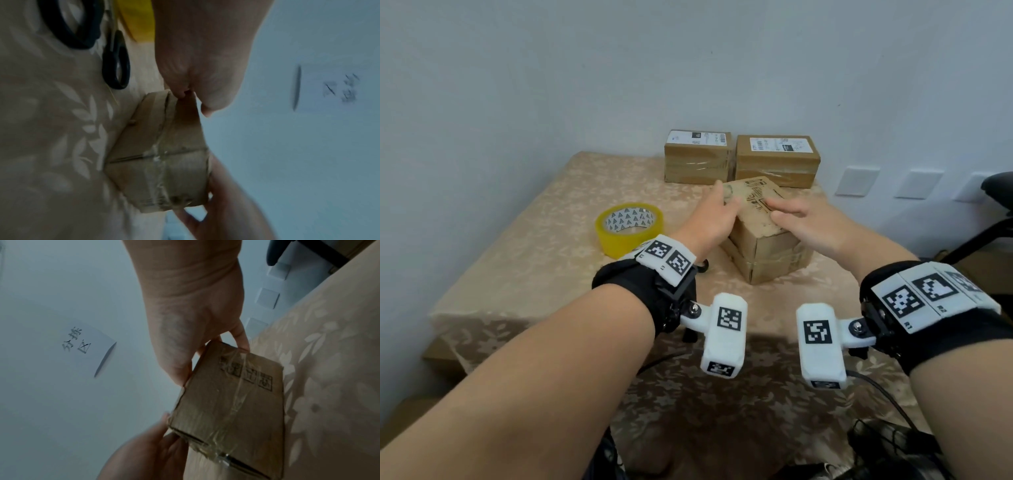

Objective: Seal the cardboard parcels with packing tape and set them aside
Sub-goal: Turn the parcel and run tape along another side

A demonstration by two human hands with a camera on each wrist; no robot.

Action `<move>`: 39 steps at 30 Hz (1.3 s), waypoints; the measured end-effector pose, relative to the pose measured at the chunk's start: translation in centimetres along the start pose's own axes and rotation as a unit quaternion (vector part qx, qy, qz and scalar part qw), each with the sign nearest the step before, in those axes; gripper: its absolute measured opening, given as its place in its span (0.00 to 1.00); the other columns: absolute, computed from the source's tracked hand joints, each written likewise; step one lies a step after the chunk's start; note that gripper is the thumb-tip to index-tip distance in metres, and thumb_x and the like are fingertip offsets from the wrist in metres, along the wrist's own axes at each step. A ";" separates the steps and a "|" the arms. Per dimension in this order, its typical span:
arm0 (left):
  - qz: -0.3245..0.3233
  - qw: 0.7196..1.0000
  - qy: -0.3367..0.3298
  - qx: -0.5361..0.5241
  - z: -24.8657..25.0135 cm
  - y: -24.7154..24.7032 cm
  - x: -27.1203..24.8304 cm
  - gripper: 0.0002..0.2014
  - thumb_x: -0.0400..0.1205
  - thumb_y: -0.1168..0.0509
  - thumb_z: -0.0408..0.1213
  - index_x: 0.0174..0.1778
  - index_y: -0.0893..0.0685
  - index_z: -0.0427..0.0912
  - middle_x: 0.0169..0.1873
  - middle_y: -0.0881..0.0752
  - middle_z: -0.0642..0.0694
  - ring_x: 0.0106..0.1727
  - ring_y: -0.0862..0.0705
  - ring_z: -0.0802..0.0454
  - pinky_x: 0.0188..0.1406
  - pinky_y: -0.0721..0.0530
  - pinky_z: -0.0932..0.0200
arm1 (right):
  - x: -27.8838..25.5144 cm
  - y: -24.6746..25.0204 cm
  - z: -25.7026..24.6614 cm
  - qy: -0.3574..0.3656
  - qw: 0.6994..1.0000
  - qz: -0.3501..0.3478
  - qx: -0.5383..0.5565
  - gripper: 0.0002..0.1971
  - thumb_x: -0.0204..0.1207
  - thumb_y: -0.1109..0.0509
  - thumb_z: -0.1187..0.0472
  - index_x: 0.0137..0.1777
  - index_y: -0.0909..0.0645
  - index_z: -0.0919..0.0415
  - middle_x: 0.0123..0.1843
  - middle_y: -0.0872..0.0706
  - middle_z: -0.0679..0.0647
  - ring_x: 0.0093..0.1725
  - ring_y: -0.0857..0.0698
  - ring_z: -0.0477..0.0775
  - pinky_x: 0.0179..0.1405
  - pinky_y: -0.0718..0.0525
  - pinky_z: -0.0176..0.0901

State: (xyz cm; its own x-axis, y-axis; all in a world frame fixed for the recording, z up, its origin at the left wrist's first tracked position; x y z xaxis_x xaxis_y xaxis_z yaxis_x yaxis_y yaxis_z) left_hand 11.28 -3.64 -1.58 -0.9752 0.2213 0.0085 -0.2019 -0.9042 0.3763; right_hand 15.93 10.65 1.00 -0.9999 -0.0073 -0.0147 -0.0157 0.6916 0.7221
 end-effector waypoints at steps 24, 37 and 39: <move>-0.054 0.964 -0.152 0.213 2.5 1.6 -2.4 0.06 0.83 0.36 0.40 0.55 0.21 0.48 0.54 0.31 0.49 0.57 0.25 0.50 0.61 0.27 0.59 | 0.8 -1.9 -1.4 0.038 0.983 0.084 -0.158 0.20 0.86 0.47 0.46 0.76 0.28 0.42 0.84 0.43 0.60 0.83 0.48 0.64 0.79 0.48 0.60; 0.068 0.849 -0.013 0.524 -2.4 8.9 -3.0 0.27 0.81 0.38 0.55 0.70 0.26 0.40 0.67 0.24 0.40 0.70 0.29 0.40 0.69 0.31 0.46 | 2.4 -3.0 -2.2 0.029 0.990 0.109 -0.083 0.17 0.83 0.42 0.51 0.66 0.18 0.39 0.77 0.27 0.50 0.79 0.37 0.56 0.76 0.34 0.60; 0.035 0.820 0.033 0.570 -4.4 9.7 -3.5 0.22 0.82 0.40 0.54 0.66 0.23 0.44 0.63 0.19 0.42 0.67 0.25 0.41 0.70 0.35 0.45 | 2.2 -3.0 -2.2 0.040 0.987 0.108 -0.115 0.17 0.84 0.45 0.48 0.68 0.20 0.38 0.77 0.28 0.49 0.79 0.38 0.58 0.77 0.37 0.61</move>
State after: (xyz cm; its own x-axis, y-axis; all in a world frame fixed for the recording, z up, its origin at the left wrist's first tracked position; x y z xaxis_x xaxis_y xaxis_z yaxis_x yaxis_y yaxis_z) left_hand 12.28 -14.78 -1.99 -0.9910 0.1302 0.0310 0.0342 0.0230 0.9991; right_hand 13.76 6.96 0.28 -0.9769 0.0599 0.2050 0.2070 0.5011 0.8403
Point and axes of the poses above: each hand's wrist, its own x-axis towards the middle knuckle, its own y-axis out of the back of the hand, z = x × y, the point moved 8 cm from there along x, towards the middle knuckle
